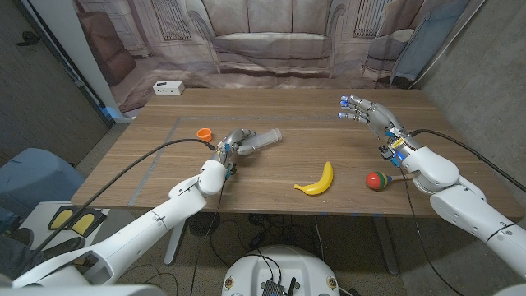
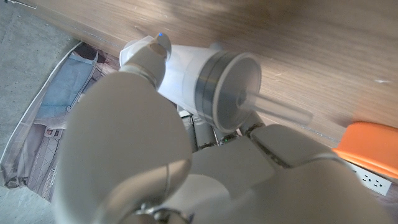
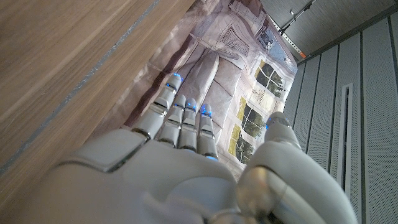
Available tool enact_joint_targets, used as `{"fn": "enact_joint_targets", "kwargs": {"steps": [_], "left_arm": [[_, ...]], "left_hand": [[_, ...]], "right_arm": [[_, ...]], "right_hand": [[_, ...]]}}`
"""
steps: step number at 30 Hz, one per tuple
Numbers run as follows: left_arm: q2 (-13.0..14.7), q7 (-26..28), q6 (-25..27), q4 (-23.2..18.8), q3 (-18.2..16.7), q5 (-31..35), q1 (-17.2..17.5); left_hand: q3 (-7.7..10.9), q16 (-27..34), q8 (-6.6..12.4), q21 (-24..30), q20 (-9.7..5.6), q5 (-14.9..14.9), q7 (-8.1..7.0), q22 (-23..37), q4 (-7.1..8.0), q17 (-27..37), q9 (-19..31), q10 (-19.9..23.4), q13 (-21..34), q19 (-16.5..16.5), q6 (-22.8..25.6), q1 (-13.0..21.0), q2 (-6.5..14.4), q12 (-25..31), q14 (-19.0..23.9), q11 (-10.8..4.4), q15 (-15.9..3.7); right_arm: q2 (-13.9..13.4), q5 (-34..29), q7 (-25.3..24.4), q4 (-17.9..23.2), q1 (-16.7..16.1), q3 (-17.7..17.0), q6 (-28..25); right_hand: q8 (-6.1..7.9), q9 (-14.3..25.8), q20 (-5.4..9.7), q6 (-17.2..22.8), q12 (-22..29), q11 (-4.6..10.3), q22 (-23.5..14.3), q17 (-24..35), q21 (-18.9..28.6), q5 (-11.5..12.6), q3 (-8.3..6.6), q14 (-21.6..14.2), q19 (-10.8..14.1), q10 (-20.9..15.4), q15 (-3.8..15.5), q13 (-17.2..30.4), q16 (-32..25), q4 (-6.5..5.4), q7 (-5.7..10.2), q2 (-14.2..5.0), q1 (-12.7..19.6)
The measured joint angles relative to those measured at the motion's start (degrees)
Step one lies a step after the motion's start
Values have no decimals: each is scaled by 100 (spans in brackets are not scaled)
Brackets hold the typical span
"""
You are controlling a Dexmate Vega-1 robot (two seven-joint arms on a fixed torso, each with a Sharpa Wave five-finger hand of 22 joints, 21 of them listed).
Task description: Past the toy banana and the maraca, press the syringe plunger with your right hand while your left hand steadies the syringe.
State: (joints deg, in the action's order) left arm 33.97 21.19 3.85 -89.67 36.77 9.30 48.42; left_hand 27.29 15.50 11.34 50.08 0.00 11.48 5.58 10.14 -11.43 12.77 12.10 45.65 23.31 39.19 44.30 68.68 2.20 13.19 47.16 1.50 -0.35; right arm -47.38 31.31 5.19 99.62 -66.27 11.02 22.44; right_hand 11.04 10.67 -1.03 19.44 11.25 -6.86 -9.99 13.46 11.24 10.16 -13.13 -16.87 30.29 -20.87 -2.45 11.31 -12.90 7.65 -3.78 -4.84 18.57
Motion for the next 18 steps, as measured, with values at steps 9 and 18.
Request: {"fn": "enact_joint_targets", "kwargs": {"steps": [9, 18], "left_arm": [[9, -8, 74, 66, 84, 30, -81], [46, -157, 311, 75, 179, 69, -168]], "left_hand": [[0, -5, 0, -1, 19, 0, -1, -1, 0, 0, 5, 1, 17, -20, -1, 0, 0, -2, 0, -1, 0], [0, -99, 10, -5, 62, -1, -73, -9, 0, 1, 6, -11, -10, -209, -50, 0, 0, -58, -149, -132, -149]], "right_arm": [[0, 1, -3, -14, 27, 17, -38], [2, 5, 4, -61, 93, 53, -59]], "right_hand": [[0, 0, 0, 0, 0, 0, 0, 0, 0, 0, 0, 0, 0, 0, 0, 0, 0, 0, 0, 0, 0], [0, 0, 0, 32, 0, 0, 0, 0, 0, 0, 0, 0, 0, 0, 0, 0, 0, 0, -32, 0, 0]]}}
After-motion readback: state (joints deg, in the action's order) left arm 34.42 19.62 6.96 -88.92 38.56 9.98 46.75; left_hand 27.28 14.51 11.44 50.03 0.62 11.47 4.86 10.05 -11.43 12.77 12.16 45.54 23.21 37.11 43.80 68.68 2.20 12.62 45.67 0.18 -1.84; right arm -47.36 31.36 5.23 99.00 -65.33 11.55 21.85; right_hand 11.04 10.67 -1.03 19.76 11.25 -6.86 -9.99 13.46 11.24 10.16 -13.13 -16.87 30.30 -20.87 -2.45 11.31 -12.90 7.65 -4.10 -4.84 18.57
